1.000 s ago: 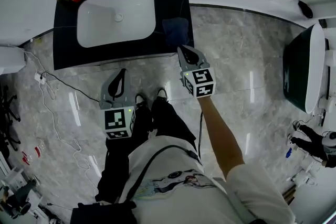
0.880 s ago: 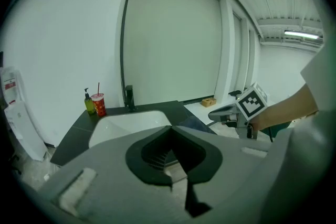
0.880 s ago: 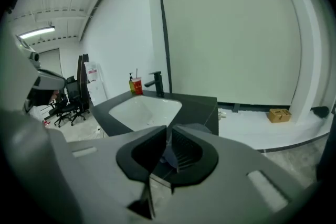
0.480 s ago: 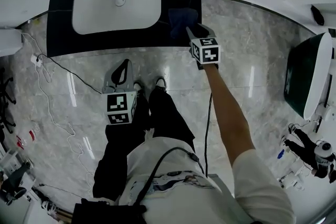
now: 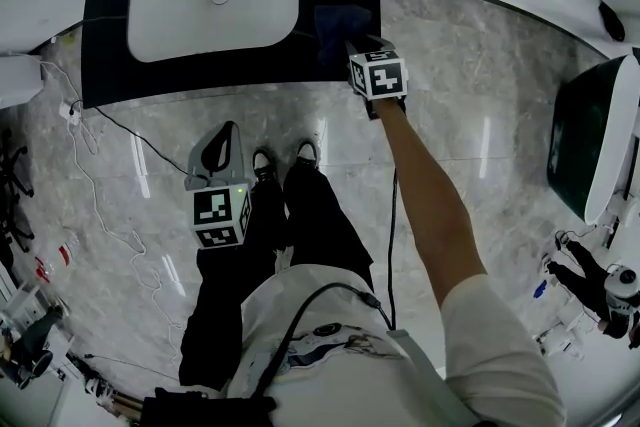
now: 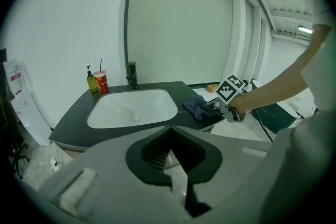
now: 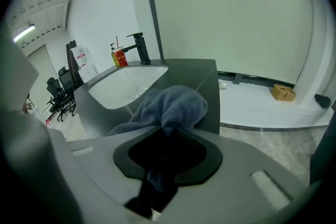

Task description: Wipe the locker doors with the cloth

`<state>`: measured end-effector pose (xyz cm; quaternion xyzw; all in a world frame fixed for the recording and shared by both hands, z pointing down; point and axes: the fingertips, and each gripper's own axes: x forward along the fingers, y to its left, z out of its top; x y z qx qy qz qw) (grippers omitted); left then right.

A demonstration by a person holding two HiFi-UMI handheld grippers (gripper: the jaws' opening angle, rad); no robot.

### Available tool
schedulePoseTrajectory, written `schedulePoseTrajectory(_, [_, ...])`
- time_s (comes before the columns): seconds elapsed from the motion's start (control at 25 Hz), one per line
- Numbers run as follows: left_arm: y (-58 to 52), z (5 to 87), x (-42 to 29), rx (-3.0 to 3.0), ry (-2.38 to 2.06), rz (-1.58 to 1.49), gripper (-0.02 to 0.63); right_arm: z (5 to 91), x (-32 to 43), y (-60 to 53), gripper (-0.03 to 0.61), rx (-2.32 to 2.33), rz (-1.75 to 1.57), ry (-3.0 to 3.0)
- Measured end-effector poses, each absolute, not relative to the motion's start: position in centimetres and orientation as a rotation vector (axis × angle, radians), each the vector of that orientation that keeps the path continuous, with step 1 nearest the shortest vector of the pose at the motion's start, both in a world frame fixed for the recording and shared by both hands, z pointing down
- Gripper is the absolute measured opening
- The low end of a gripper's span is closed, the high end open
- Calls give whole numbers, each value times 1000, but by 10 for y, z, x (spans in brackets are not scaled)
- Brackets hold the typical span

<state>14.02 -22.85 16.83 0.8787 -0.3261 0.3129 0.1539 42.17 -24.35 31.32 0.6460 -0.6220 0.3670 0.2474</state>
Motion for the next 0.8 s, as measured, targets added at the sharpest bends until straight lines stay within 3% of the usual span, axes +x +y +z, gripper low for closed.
schedulePoseTrajectory(0.48, [-207, 134, 131, 2550, -988, 785, 2, 214, 406, -206, 74, 1895, 735, -1871])
schedulePoseTrajectory(0.8, [-183, 114, 76, 2587, -1019, 705, 2, 147, 353, -135, 74, 1902, 496, -1908])
